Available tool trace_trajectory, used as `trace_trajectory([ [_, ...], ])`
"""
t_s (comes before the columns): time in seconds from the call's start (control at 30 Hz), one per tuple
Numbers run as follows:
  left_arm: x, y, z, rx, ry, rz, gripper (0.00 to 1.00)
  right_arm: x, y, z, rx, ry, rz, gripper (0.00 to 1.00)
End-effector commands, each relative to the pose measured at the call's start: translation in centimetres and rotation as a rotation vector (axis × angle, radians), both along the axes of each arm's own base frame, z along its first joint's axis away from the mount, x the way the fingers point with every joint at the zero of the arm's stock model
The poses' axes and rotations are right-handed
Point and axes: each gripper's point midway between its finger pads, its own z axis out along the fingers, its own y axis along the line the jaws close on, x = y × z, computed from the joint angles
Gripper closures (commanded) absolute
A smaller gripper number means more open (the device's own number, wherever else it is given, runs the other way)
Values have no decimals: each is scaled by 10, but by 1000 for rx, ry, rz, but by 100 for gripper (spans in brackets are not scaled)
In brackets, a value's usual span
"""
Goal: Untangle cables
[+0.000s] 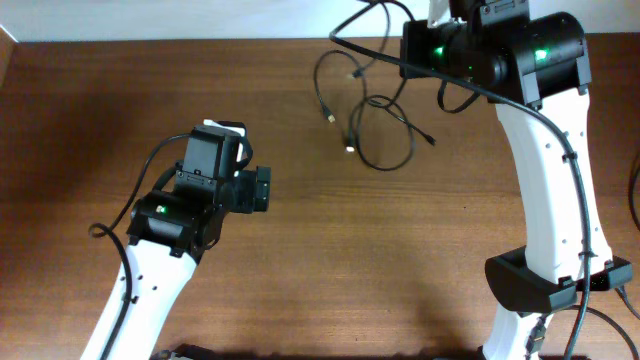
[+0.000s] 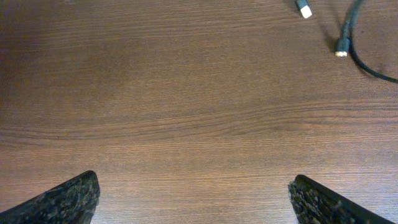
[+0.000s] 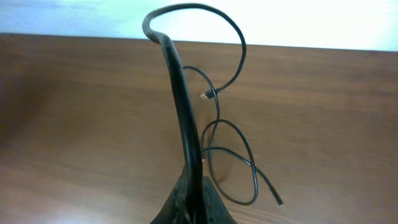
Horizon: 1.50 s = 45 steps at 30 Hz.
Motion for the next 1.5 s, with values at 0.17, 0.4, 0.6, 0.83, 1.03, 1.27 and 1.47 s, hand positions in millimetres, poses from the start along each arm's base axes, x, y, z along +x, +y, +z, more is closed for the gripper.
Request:
trace_trajectory([
  [0.17,2,3,8,9,-24,2,1,-2,11,6,54,-9,37,96],
  [0.4,2,3,8,9,-24,2,1,-2,12,14,68,-30,34,96],
  [0.6,2,3,8,9,-24,2,1,-8,23,13,100,-11,107,96],
  [0.83,3,-2,8,-23,-25,0,1,-13,23,9,96,14,116,96],
  [1.03,-4,-93,4,-411,74,-305,1,-12,17,10,145,30,128,96],
  [1.27,4,-136,-48,-427,222,-390,1,-10,9,19,191,18,131,96],
  [1.47,-10,-222,-80,-541,293,-641,1,-5,-23,41,307,-14,51,96],
])
